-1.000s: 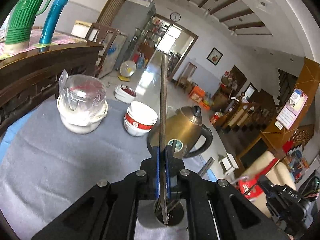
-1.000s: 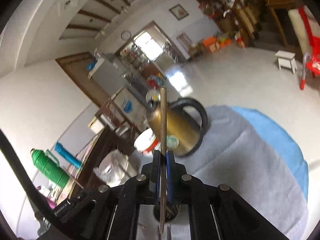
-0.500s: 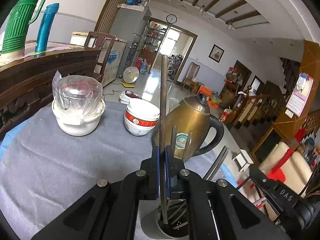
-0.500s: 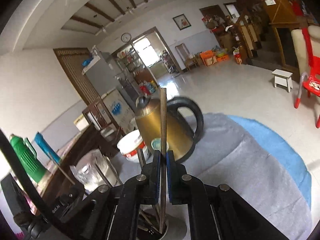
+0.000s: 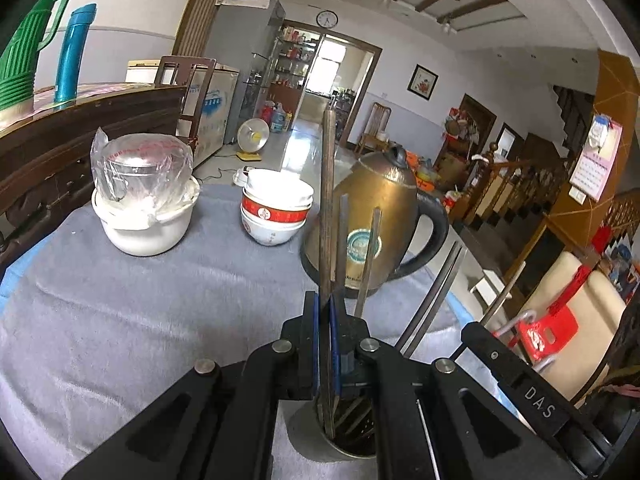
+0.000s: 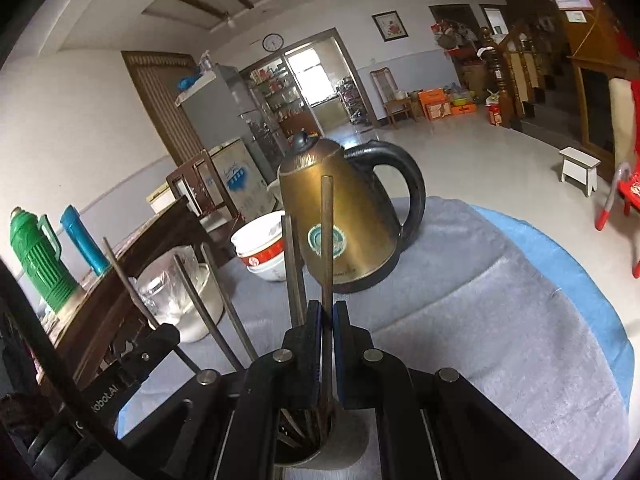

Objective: Organize utensils
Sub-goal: 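Lift both grippers' sticks and insert them into the grey holder, then open the left gripper over the holder while the right gripper opens too, then lower the right gripper onto a dark stick and close while the left gripper approaches another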

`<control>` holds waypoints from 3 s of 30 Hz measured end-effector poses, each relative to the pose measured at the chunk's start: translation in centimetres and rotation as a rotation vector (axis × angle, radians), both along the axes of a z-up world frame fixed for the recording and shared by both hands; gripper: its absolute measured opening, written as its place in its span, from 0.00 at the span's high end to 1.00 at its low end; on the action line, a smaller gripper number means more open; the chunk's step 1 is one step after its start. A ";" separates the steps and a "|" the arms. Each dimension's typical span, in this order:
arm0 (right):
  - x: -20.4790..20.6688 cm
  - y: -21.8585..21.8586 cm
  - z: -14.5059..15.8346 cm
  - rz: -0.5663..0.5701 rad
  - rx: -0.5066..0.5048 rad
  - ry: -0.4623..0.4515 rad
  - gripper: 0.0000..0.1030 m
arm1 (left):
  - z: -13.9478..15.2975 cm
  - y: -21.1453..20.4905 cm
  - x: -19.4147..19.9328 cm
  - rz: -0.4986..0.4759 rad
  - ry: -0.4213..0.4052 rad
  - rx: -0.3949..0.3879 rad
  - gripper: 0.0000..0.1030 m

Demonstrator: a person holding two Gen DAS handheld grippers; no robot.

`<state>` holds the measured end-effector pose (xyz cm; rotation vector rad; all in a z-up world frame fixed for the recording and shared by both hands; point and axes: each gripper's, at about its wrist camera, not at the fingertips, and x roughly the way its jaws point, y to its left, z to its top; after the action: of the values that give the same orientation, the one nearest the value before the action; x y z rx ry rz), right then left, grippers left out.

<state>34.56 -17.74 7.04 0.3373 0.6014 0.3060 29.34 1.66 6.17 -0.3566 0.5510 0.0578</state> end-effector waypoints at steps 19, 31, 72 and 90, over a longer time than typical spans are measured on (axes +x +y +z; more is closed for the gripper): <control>-1.5 1.2 0.5 0.021 -0.092 -0.054 0.94 | -1.0 -0.6 -0.8 -0.033 0.037 0.022 0.94; -1.9 1.9 0.8 0.075 -0.093 -0.060 0.94 | -1.1 -0.6 -1.2 -0.052 0.047 0.031 0.94; -9.0 -2.6 -0.7 -0.002 -0.034 0.088 0.34 | -2.6 7.2 -9.7 0.058 0.253 0.058 0.39; -16.6 -1.6 -9.9 -0.004 -0.066 0.293 0.34 | -9.3 8.9 -16.2 0.094 0.418 0.087 0.39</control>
<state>18.01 -19.31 -2.88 0.3222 0.8965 0.2335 13.18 10.58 -3.09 -0.2860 0.9419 0.2502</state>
